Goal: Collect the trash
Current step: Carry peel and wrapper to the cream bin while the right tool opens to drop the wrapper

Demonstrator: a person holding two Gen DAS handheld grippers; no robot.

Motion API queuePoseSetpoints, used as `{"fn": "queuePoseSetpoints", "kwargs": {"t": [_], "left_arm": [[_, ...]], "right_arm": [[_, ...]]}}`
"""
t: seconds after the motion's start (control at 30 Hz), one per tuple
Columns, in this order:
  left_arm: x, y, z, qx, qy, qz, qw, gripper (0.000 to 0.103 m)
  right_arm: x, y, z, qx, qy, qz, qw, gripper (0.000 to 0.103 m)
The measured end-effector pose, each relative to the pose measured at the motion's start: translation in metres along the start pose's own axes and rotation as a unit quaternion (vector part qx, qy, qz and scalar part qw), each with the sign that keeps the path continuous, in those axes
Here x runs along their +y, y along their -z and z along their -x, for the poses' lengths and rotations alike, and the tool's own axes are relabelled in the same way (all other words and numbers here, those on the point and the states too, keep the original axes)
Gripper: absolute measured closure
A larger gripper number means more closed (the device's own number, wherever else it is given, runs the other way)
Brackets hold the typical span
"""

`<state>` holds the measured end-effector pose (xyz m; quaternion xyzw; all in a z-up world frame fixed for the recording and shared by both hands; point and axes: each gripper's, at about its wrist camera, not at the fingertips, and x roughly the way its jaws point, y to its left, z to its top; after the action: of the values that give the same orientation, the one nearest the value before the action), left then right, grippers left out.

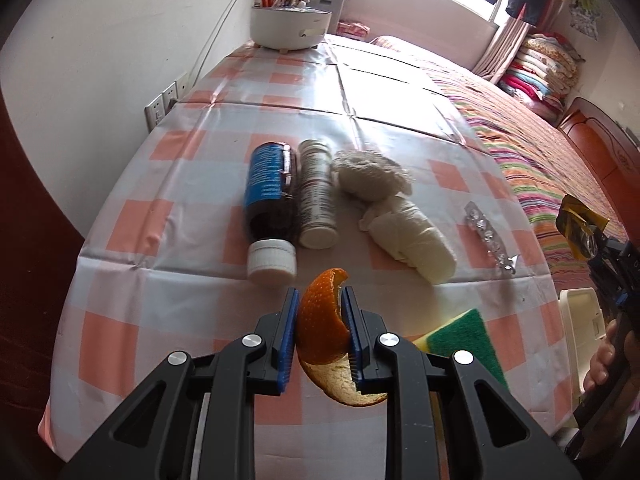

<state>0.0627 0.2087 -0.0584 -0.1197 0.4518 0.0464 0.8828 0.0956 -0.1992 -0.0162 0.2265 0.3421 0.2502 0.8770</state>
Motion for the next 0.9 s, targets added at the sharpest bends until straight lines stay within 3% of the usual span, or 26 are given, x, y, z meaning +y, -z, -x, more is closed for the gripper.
{"fn": "queuePoseSetpoints", "kwargs": {"t": [0.47, 0.9], "left_arm": [[-0.077, 0.005, -0.004, 0.012, 0.050, -0.063, 0.9967, 0.082], [-0.165, 0.023, -0.007, 0.031, 0.113, -0.128, 0.9848, 0.081]], "right_arm": [[-0.027, 0.003, 0.060, -0.034, 0.034, 0.007, 0.999, 0.070], [-0.073, 0.015, 0.124, -0.073, 0.115, 0.013, 0.991, 0.070]]}}
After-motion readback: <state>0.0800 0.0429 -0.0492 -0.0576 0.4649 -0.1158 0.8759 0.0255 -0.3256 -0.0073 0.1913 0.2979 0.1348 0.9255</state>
